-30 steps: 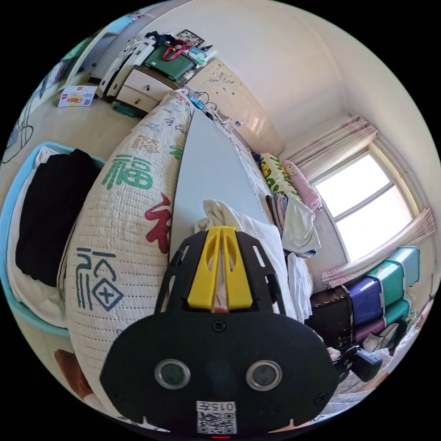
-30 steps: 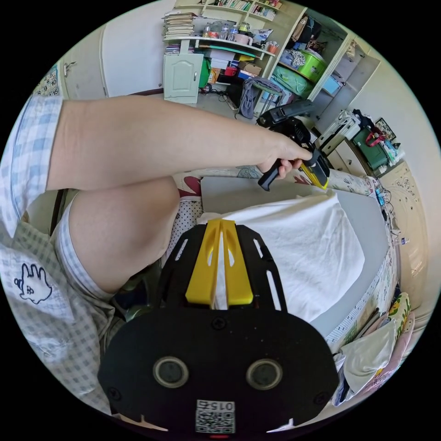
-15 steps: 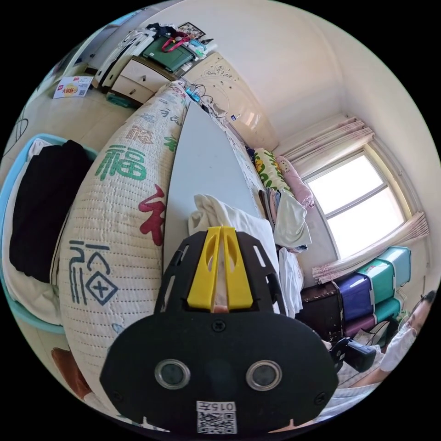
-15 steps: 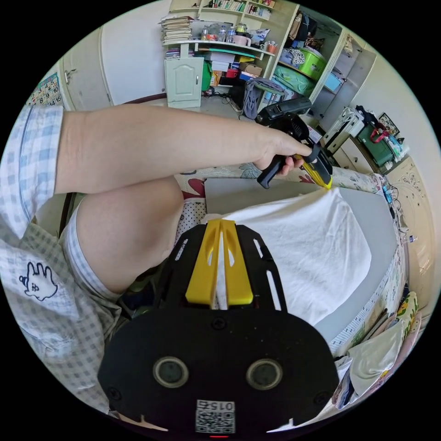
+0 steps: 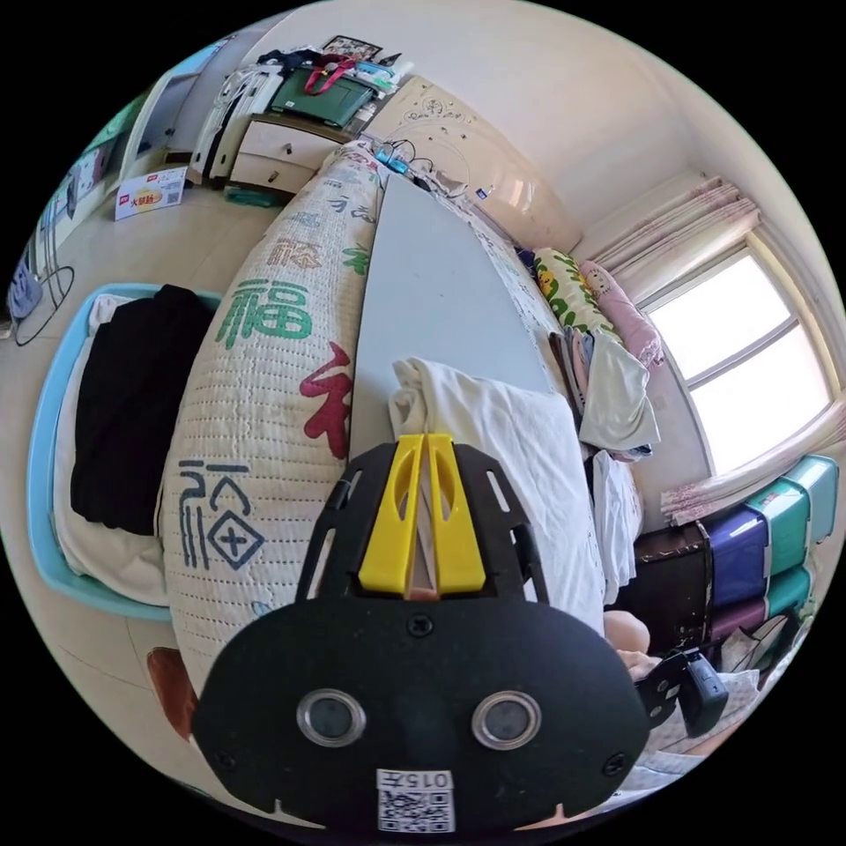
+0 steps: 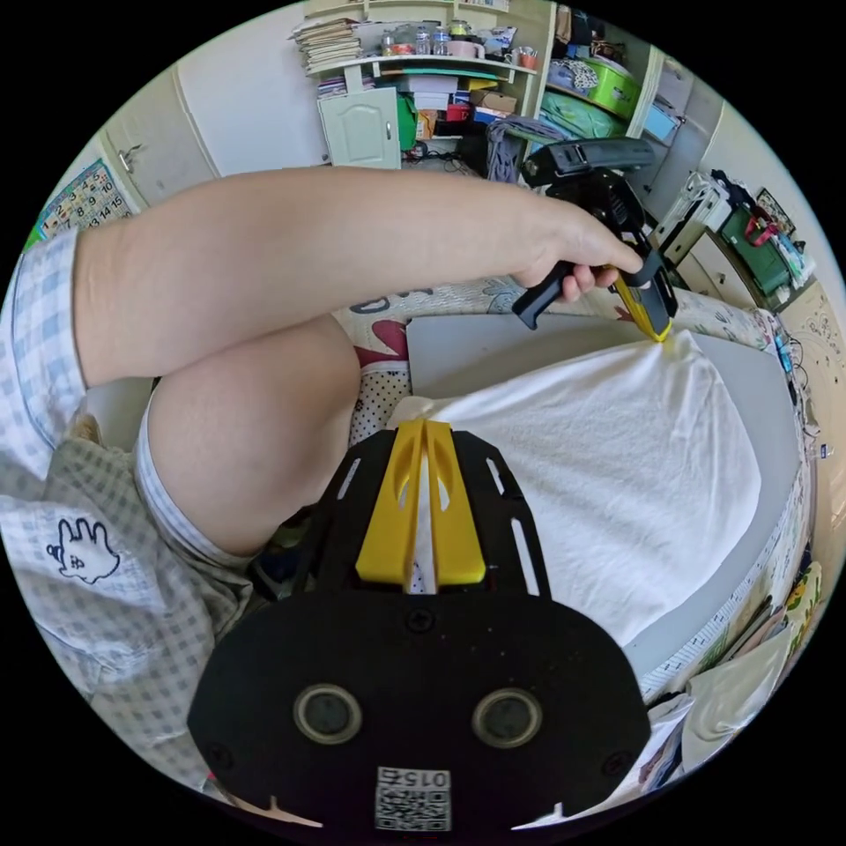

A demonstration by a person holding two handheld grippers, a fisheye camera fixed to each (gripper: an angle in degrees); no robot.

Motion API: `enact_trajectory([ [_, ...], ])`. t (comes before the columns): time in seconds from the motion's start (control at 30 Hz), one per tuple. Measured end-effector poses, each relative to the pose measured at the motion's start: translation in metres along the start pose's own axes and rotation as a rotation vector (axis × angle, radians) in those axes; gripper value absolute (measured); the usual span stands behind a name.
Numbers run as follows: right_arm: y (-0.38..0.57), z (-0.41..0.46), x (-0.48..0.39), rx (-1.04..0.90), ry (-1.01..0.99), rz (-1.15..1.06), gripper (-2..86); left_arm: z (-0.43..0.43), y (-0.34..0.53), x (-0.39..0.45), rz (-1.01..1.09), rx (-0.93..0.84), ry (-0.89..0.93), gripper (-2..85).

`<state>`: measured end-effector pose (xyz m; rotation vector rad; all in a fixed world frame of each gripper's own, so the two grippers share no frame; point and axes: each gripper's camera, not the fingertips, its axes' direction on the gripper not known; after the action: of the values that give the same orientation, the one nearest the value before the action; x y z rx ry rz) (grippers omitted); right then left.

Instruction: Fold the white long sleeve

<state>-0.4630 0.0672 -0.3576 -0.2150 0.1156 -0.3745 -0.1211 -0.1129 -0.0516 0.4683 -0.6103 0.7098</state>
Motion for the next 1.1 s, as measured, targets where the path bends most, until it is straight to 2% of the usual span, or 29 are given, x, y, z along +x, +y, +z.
enact_trajectory([
  [0.1, 0.005, 0.01, 0.008, 0.003, 0.004, 0.015, -0.4, 0.01, 0.007, 0.008, 0.041, -0.012, -0.073, -0.7],
  [0.17, 0.007, 0.021, 0.005, -0.006, 0.062, -0.025, -0.4, 0.03, 0.013, 0.022, 0.11, -0.083, -0.268, -0.8],
  [0.23, 0.01, 0.029, 0.003, -0.01, 0.107, -0.044, -0.4, 0.034, 0.018, 0.028, 0.111, -0.073, -0.286, -0.8],
  [0.4, 0.023, 0.035, 0.001, 0.038, 0.185, -0.048, -0.5, 0.029, 0.029, 0.031, 0.083, -0.027, -0.193, -0.7],
  [0.5, 0.035, 0.03, 0.019, 0.101, 0.129, -0.028, -0.7, 0.027, 0.037, 0.035, 0.102, -0.033, -0.174, -0.3],
  [0.57, 0.039, 0.039, 0.037, 0.104, -0.115, -0.074, -0.9, 0.025, 0.043, 0.036, 0.102, -0.018, -0.14, 0.0],
  [0.67, 0.044, 0.043, 0.061, 0.099, -0.266, -0.094, -1.0, 0.017, 0.051, 0.04, 0.095, 0.005, -0.082, 0.7],
  [0.8, 0.076, 0.011, 0.102, 0.228, -0.195, -0.032, -0.9, -0.015, 0.07, 0.058, 0.121, 0.101, 0.039, 2.7],
  [0.87, 0.111, -0.012, 0.136, 0.298, -0.058, 0.069, -0.7, -0.044, 0.089, 0.07, 0.084, 0.253, 0.143, 4.9],
  [0.93, 0.137, -0.021, 0.164, 0.317, 0.035, 0.184, -0.2, -0.058, 0.115, 0.078, 0.063, 0.334, 0.172, 8.6],
  [1.0, 0.158, -0.029, 0.188, 0.35, 0.032, 0.272, 0.8, -0.067, 0.141, 0.088, 0.086, 0.333, 0.172, 10.6],
  [1.1, 0.185, -0.034, 0.217, 0.458, -0.11, 0.324, 2.7, -0.074, 0.175, 0.104, 0.169, 0.233, 0.148, 10.8],
])
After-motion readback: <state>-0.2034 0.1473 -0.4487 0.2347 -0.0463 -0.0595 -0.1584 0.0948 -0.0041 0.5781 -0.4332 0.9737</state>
